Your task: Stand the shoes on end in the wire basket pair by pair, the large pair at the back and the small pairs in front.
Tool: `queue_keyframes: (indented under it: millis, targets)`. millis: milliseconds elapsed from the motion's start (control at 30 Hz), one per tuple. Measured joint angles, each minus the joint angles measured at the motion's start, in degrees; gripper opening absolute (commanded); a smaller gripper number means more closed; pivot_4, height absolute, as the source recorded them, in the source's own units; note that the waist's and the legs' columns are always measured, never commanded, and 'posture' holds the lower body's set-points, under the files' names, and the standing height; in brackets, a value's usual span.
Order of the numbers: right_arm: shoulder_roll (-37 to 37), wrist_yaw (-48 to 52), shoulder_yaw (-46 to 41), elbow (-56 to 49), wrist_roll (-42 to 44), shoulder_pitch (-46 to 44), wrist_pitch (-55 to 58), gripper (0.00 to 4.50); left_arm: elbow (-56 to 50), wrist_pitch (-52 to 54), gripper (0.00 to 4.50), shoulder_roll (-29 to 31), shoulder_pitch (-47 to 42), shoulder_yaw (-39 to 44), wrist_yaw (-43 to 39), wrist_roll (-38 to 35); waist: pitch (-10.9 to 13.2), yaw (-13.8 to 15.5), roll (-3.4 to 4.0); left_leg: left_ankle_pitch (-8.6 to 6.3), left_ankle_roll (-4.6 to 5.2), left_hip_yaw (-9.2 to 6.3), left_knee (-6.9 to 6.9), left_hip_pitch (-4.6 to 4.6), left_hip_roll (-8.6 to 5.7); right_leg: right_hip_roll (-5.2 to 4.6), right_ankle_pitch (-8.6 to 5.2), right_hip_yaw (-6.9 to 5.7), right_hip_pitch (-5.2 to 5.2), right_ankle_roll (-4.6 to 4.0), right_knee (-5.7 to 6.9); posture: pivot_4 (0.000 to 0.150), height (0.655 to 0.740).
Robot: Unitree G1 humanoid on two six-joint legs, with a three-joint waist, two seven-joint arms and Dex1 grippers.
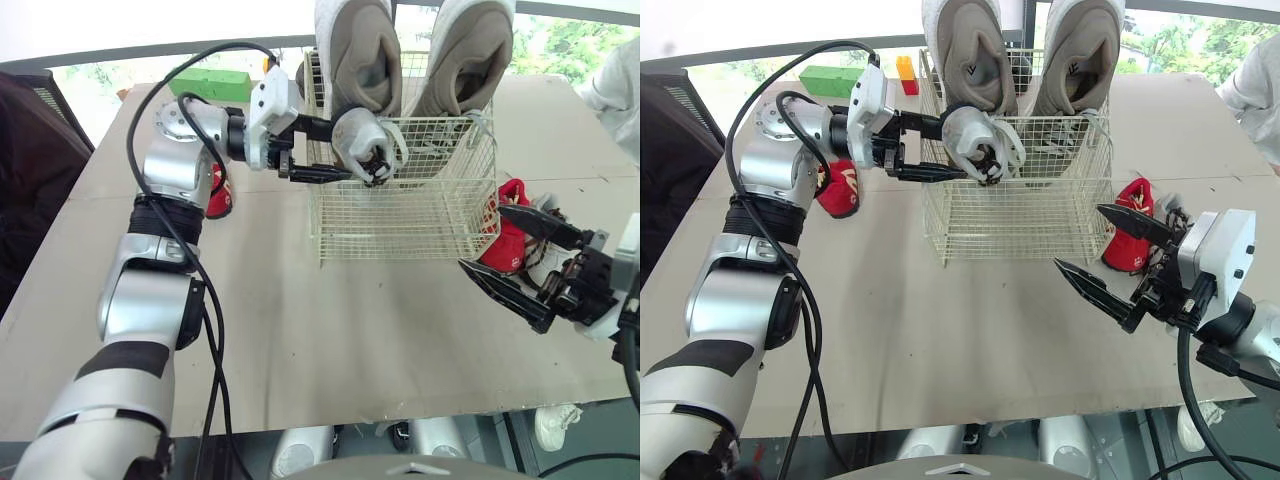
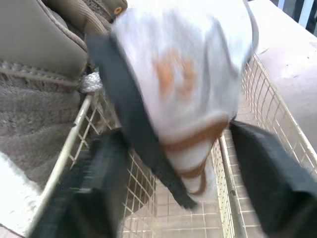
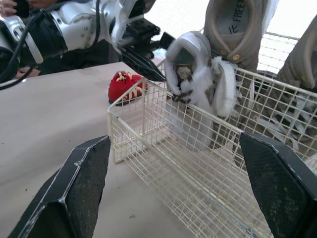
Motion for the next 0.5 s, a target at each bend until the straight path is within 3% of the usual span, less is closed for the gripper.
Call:
queue_keyframes:
  millis: [133, 267, 500]
  targets:
    - [-0.02, -0.44, 0.00, 0.20, -0.86, 0.45, -0.69, 3.98, -1.67, 3.47, 4.47, 2.14, -0.14, 1.40, 0.40, -0.50, 0.00, -0.05, -0.01, 0.00, 0.00, -0.01, 0.00, 0.03, 0.03, 0.01, 0.00, 0.01, 0.00, 0.00, 0.06, 0.150, 0.7400]
    - [-0.15, -2.67, -1.08, 4.28, -4.07, 2.73, 0.66, 3.98, -12.22, 16.99, 4.47, 4.17, 0.06, 9.48, 2.68, -10.04, 0.03, 0.06, -0.07, 0.00, -0.01, 0.01, 0.05, -0.01, 0.05, -0.03, 0.00, 0.03, -0.01, 0.01, 0.03, 0.150, 0.7400]
    - [-4.42, -2.82, -11.43, 12.63, -6.23, 9.09, 7.01, 3.98, -33.38, 36.98, 4.47, 0.83, 10.34, 18.33, 18.00, -24.61, 0.00, 0.28, -0.07, 0.01, -0.02, -0.02, 0.10, 0.06, 0.05, -0.16, 0.00, 0.09, 0.05, 0.00, 0.12, 0.150, 0.7400]
